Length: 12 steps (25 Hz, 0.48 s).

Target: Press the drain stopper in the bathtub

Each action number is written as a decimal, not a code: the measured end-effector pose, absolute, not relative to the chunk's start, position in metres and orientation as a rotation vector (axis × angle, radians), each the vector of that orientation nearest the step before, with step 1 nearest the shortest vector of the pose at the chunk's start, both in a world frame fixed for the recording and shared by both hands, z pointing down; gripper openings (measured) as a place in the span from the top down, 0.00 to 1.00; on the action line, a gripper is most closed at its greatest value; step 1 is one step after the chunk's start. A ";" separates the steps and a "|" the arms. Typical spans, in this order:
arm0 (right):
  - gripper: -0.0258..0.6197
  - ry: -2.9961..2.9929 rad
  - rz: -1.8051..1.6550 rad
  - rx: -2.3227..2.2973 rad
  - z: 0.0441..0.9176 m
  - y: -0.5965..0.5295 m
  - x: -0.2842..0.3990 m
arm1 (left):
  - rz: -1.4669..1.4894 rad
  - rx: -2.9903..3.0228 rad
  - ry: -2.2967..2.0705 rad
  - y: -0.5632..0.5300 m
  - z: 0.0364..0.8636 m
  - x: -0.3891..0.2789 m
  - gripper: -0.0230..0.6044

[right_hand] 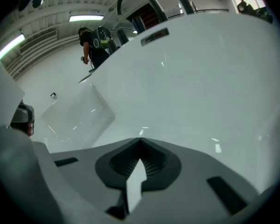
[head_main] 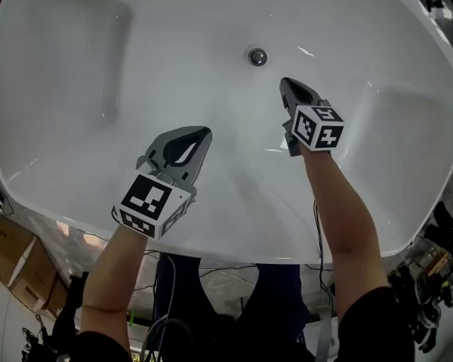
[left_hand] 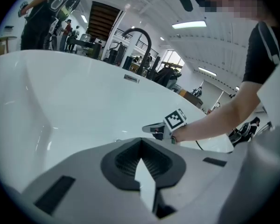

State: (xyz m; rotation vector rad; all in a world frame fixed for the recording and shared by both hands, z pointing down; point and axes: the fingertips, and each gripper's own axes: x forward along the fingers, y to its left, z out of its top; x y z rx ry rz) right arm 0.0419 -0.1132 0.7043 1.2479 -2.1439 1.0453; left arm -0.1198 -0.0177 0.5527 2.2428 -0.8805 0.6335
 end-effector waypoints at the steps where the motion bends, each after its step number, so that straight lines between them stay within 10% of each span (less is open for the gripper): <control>1: 0.94 -2.154 1.051 1.276 0.683 -0.105 0.049 | 0.618 2.244 -0.879 -0.015 0.540 -0.117 0.96; 12: 0.94 -2.359 0.963 1.460 0.430 -0.047 0.092 | 0.430 2.252 -0.887 0.008 0.387 -0.089 0.96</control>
